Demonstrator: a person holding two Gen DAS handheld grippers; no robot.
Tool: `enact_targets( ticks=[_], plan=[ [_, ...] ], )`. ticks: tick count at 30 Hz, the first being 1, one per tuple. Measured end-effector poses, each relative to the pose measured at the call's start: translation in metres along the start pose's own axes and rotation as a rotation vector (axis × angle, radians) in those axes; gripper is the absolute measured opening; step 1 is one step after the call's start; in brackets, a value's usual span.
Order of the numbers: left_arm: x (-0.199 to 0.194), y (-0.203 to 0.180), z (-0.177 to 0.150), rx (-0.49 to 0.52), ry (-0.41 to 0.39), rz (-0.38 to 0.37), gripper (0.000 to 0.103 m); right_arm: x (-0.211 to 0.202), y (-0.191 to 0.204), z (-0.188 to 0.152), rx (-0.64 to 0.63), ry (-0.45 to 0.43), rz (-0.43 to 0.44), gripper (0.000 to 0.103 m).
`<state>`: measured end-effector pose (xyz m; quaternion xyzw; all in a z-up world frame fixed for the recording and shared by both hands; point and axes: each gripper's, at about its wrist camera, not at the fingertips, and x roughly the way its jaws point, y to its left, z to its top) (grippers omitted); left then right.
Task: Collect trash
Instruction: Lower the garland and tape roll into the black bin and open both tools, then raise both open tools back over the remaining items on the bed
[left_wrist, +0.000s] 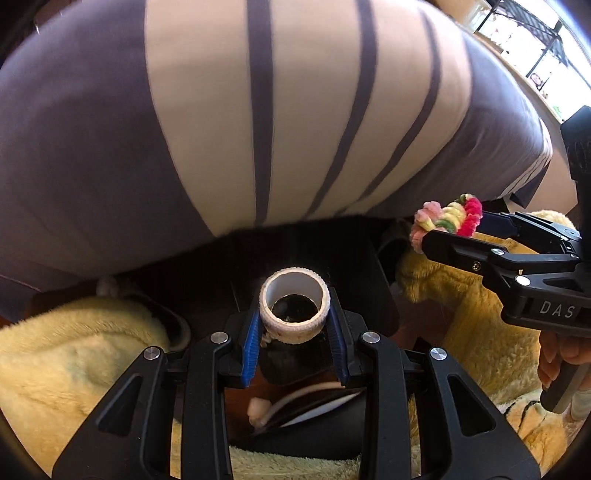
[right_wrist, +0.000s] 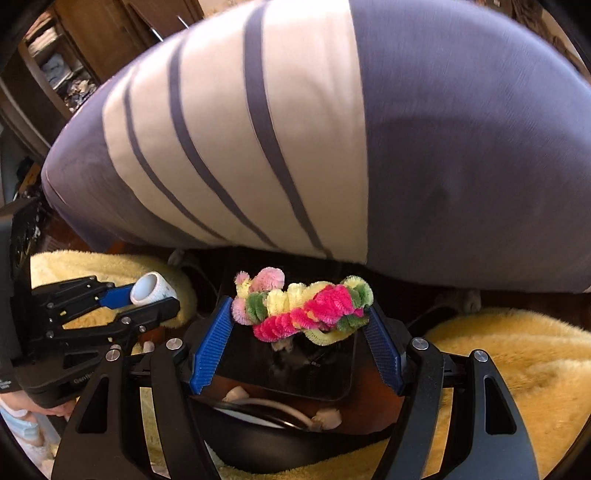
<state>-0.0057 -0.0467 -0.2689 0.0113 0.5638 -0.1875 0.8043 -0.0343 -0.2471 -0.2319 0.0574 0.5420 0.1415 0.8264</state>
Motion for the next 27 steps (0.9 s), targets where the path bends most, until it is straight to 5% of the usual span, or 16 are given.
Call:
enact_targets(
  ticks=[7,10,19,27],
  plan=[
    [0.021,0.010,-0.002,-0.040,0.084,-0.020,0.031,0.031,-0.006,0.001,0.064,0.074,0.063,0.073],
    [0.028,0.014,-0.002,-0.060,0.111,-0.022,0.053,0.037,-0.009,0.001,0.080,0.089,0.072,0.083],
    [0.022,0.018,-0.001,-0.070,0.104,-0.003,0.071,0.027,-0.012,0.014,0.091,0.053,0.010,0.090],
    [-0.007,0.011,0.011,-0.033,0.015,0.039,0.092,0.010,-0.015,0.021,0.091,0.008,-0.054,0.096]
  ],
)
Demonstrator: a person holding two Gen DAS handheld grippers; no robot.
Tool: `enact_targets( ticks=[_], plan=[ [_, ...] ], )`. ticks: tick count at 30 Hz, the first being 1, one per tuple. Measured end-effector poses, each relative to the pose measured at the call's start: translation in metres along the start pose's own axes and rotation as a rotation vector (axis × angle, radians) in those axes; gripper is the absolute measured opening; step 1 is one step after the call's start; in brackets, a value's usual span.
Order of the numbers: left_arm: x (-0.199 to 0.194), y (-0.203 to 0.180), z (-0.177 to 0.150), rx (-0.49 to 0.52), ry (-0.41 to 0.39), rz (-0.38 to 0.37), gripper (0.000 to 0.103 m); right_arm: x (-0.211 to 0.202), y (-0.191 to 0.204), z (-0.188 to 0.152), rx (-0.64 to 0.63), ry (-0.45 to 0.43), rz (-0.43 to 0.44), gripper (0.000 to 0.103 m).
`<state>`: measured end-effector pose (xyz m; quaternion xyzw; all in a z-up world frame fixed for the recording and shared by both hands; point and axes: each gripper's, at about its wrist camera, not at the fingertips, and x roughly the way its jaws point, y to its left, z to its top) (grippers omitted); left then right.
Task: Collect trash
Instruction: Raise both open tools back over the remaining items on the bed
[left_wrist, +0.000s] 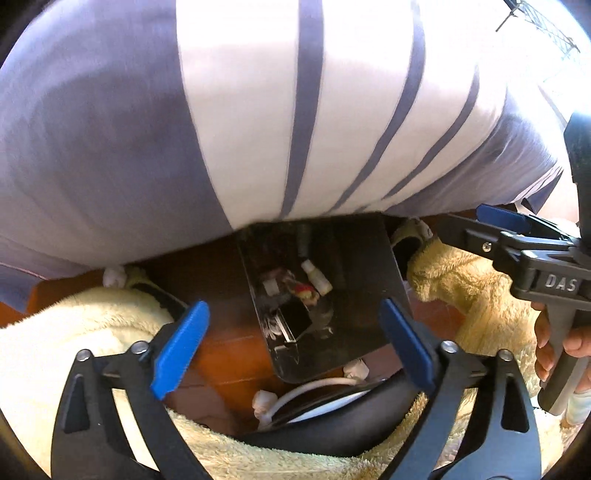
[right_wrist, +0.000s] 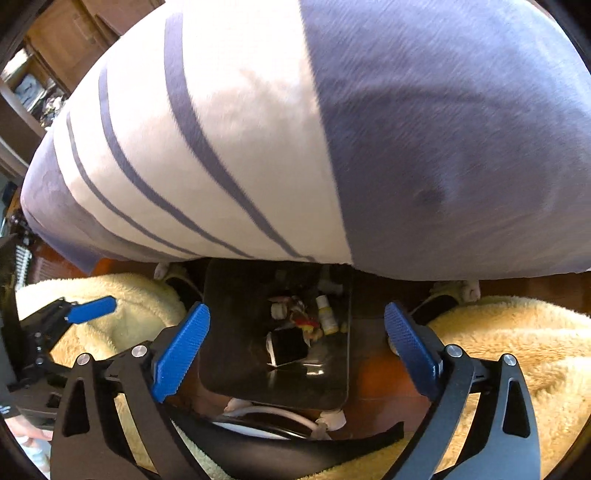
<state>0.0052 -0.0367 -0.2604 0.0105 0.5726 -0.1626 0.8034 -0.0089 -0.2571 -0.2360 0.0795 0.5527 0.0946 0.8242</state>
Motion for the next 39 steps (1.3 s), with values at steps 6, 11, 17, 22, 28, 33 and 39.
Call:
enact_targets(
  ticks=[6,11,17,22,28,33,39],
  plan=[
    [-0.030,-0.003,0.009,0.009,-0.082,0.007,0.095,-0.028,0.001,0.006,-0.016,-0.070,-0.044,0.097],
    [-0.062,-0.004,0.022,0.015,-0.170,0.030,0.095,-0.065,0.003,0.018,-0.035,-0.168,-0.067,0.099],
    [-0.093,-0.002,0.042,0.018,-0.257,0.061,0.095,-0.098,0.003,0.041,-0.064,-0.258,-0.071,0.099],
    [-0.115,0.001,0.064,0.023,-0.316,0.090,0.095,-0.113,0.009,0.064,-0.091,-0.308,-0.074,0.099],
    [-0.127,0.012,0.091,0.027,-0.367,0.111,0.095,-0.119,0.013,0.096,-0.107,-0.351,-0.085,0.099],
    [-0.130,0.022,0.117,0.021,-0.386,0.137,0.095,-0.119,0.009,0.126,-0.097,-0.368,-0.088,0.099],
    [-0.121,0.032,0.153,0.019,-0.379,0.151,0.095,-0.109,0.005,0.162,-0.092,-0.369,-0.101,0.099]
  ],
)
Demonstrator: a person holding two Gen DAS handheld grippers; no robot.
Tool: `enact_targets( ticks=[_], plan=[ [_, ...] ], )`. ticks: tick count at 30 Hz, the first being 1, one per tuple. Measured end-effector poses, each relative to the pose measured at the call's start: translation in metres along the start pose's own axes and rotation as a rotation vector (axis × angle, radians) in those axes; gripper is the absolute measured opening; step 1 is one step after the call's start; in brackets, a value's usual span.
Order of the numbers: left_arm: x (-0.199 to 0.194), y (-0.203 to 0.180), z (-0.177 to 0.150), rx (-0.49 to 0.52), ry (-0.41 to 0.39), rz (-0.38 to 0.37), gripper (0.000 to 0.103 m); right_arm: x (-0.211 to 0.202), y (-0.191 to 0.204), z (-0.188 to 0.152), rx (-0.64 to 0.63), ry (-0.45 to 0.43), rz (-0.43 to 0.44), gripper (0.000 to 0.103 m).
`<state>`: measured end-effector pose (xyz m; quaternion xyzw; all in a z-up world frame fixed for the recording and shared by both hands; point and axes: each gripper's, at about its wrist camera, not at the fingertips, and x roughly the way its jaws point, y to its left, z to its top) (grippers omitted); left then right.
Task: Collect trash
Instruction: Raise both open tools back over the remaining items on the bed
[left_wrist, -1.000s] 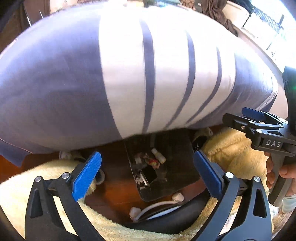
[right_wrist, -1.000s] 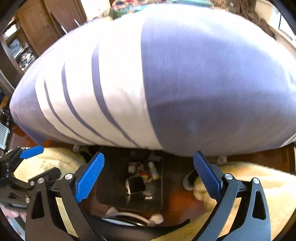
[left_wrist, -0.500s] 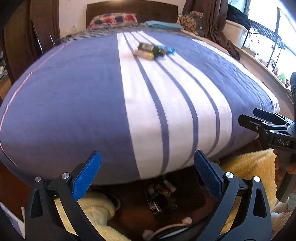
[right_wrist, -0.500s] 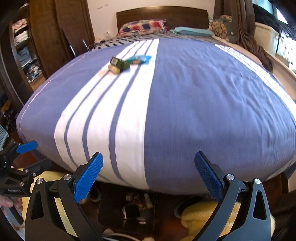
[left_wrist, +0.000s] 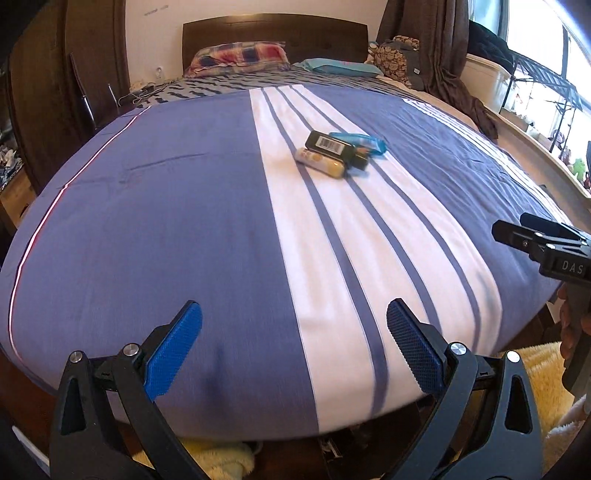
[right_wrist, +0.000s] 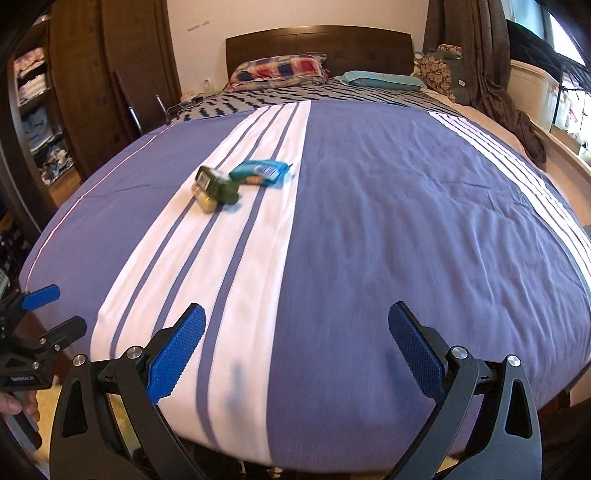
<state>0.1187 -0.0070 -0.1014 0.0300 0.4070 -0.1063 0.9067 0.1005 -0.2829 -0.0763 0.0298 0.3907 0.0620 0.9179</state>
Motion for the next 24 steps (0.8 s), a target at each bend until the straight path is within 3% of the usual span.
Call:
enact_targets(
  ticks=[14,24],
  plan=[
    [0.056,-0.005,0.065,-0.018,0.004,-0.010,0.095,0.058,-0.021,0.047,0.012,0.021,-0.039,0.099],
    [0.110,-0.026,0.139,-0.117,-0.016,0.002,0.094,0.076,-0.041,0.075,0.012,-0.005,-0.046,0.099]
  ],
)
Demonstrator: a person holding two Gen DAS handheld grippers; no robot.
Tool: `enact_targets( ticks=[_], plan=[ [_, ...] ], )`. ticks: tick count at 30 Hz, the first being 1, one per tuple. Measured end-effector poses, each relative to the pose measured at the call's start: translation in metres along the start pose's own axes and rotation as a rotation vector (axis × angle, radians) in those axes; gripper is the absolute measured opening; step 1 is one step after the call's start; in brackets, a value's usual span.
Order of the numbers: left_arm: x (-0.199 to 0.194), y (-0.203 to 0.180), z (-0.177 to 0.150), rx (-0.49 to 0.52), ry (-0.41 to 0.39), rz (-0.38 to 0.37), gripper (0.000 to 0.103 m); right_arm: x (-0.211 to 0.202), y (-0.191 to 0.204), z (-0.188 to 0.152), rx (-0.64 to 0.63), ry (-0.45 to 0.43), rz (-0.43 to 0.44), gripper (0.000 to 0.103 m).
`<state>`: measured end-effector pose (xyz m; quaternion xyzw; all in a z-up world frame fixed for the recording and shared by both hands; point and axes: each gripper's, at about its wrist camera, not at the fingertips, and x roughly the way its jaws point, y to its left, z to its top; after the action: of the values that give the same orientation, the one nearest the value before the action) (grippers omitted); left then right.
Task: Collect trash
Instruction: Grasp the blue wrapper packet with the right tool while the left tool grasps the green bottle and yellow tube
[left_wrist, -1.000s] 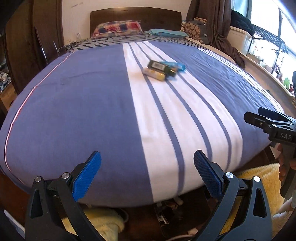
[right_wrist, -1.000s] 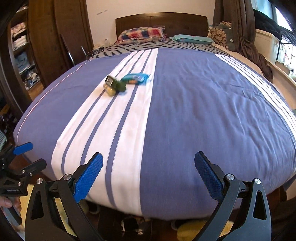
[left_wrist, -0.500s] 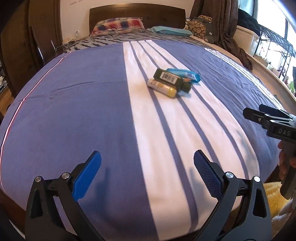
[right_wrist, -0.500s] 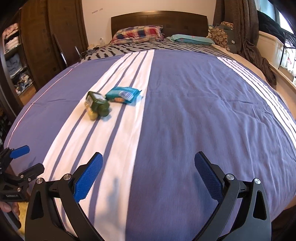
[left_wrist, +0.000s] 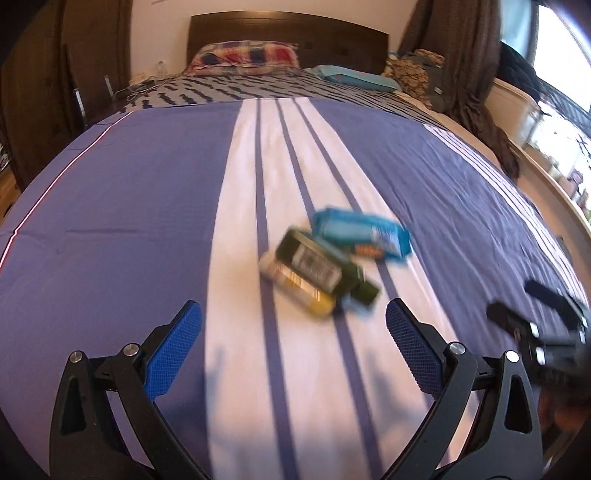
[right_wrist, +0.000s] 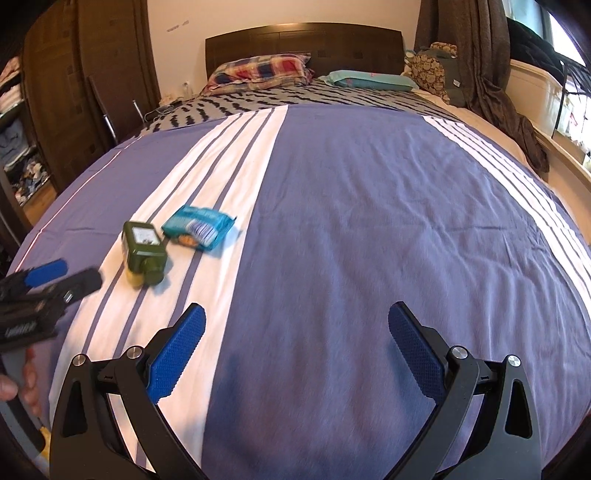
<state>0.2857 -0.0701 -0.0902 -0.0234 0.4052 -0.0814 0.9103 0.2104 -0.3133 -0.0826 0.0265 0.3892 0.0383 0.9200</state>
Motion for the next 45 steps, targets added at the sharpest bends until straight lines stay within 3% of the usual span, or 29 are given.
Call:
enact_targets(
  ticks=[5,10,13,20,27,32,37,40,42,45],
  plan=[
    [0.029,-0.004,0.022,-0.082,0.035,0.023,0.087,0.008,-0.007,0.010,-0.002,-0.009,0.006,0.099],
    [0.062,0.000,0.023,-0.163,0.122,0.031,0.080,0.016,-0.014,0.020,0.001,-0.012,0.009,0.099],
    [0.071,0.001,0.022,-0.178,0.127,0.028,0.078,0.019,-0.016,0.026,-0.008,-0.019,0.007,0.099],
    [0.079,-0.014,0.019,-0.119,0.139,0.045,0.044,0.028,-0.017,0.036,-0.007,-0.029,0.000,0.099],
    [0.071,-0.008,0.013,0.005,0.125,0.011,0.044,0.050,0.007,0.048,-0.059,-0.011,0.034,0.099],
    [0.065,0.012,0.008,0.031,0.111,0.021,0.044,0.071,0.035,0.055,-0.073,0.020,0.091,0.098],
    [0.056,0.036,0.004,0.030,0.099,0.028,0.044,0.094,0.069,0.068,-0.119,0.054,0.127,0.080],
    [0.050,0.045,0.000,0.024,0.096,0.012,0.044,0.105,0.084,0.069,-0.146,0.085,0.132,0.064],
    [0.047,0.048,-0.002,0.022,0.095,-0.001,0.044,0.109,0.093,0.066,-0.177,0.104,0.126,0.047],
    [0.043,0.048,-0.006,0.032,0.091,-0.002,0.044,0.106,0.098,0.062,-0.195,0.103,0.096,0.039]
  ],
)
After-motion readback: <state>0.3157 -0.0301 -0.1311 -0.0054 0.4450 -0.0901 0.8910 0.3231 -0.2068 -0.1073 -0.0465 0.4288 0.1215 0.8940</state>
